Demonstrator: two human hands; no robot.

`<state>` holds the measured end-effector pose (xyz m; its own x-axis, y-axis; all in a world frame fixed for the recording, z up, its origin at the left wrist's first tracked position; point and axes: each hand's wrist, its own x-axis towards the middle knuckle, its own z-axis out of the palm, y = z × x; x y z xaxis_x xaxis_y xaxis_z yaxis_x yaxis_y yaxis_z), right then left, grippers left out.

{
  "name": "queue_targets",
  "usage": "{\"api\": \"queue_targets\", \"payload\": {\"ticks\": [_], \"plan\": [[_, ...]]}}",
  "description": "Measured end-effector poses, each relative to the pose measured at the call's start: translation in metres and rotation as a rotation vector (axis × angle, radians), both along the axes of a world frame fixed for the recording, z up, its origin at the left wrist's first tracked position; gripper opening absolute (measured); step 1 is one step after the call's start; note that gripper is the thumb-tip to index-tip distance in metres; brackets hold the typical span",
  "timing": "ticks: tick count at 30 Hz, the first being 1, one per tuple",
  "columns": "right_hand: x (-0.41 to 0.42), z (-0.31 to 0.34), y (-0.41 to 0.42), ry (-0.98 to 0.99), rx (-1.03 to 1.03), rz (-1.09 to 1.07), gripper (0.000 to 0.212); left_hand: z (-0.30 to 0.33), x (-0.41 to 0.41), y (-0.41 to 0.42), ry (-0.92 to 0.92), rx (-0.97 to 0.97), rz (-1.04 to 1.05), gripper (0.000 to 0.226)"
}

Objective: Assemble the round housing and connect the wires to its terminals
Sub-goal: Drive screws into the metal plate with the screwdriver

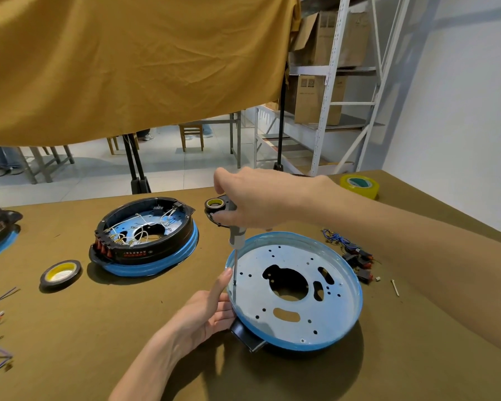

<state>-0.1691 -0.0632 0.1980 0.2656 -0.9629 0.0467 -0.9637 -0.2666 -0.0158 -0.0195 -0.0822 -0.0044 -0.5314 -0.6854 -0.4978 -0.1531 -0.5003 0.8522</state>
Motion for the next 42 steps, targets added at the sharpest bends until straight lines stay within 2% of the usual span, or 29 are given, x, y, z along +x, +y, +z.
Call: {"api": "queue_targets", "payload": {"ticks": [2,5,7,9,12,13,15,16,20,21,23,24,25,28,29,31,33,37,40,42], "plan": [[0.001,-0.002,-0.002,0.009,-0.019,-0.001,0.044,0.001,0.001,0.000,0.003,0.005,0.007,0.079],[-0.003,0.005,0.000,-0.117,0.177,0.001,0.057,0.001,0.001,0.001,0.005,0.009,0.002,0.076],[-0.002,0.002,0.000,-0.092,0.112,-0.011,0.044,0.001,0.001,0.001,0.015,0.004,0.008,0.073],[0.001,-0.001,0.001,-0.018,-0.007,-0.014,0.045,0.000,0.001,0.001,0.026,0.009,0.026,0.072],[-0.001,0.004,0.003,-0.099,0.128,0.007,0.055,0.001,0.002,0.001,0.022,0.016,0.017,0.071],[0.000,0.005,0.003,-0.110,0.137,0.006,0.051,0.000,0.002,0.000,0.025,0.012,0.009,0.071],[0.001,0.000,0.001,-0.034,0.017,-0.010,0.039,0.000,0.002,0.000,0.037,0.005,0.005,0.072],[0.002,-0.003,0.001,0.010,-0.037,-0.015,0.042,0.000,0.002,0.001,0.047,0.007,0.007,0.072],[-0.002,0.002,0.004,-0.139,0.167,0.000,0.053,0.002,0.001,0.001,0.036,0.011,-0.002,0.073],[-0.002,0.001,0.004,-0.126,0.148,-0.001,0.048,0.001,0.001,0.000,0.034,0.003,-0.008,0.073],[0.002,-0.005,0.004,-0.005,-0.041,-0.022,0.037,0.000,0.002,0.000,0.040,-0.006,-0.009,0.073],[0.004,-0.008,0.004,0.045,-0.114,-0.033,0.039,0.000,0.002,0.001,0.042,-0.004,-0.005,0.074],[0.005,-0.007,0.005,0.020,-0.099,-0.032,0.042,0.001,0.003,0.001,0.043,0.003,-0.004,0.075],[0.000,0.004,0.008,-0.210,0.204,-0.029,0.053,0.002,0.003,0.000,0.027,0.015,-0.009,0.082],[0.000,0.005,0.009,-0.202,0.217,-0.024,0.051,0.002,0.003,-0.001,0.022,0.015,-0.013,0.083],[0.001,-0.001,0.008,-0.095,0.070,-0.025,0.037,0.000,0.004,-0.001,0.035,0.006,-0.025,0.081],[0.005,-0.004,0.007,0.017,-0.075,-0.032,0.041,0.000,0.005,0.000,0.041,-0.005,-0.025,0.078],[0.000,0.004,0.008,-0.127,0.159,-0.042,0.055,0.002,0.003,0.000,0.018,-0.001,-0.029,0.079],[0.003,-0.003,0.008,-0.010,-0.035,-0.025,0.038,0.002,0.004,0.000,0.029,-0.001,-0.038,0.078],[0.004,-0.004,0.008,0.008,-0.043,-0.002,0.045,0.002,0.004,0.000,0.016,0.002,-0.037,0.077]]}}
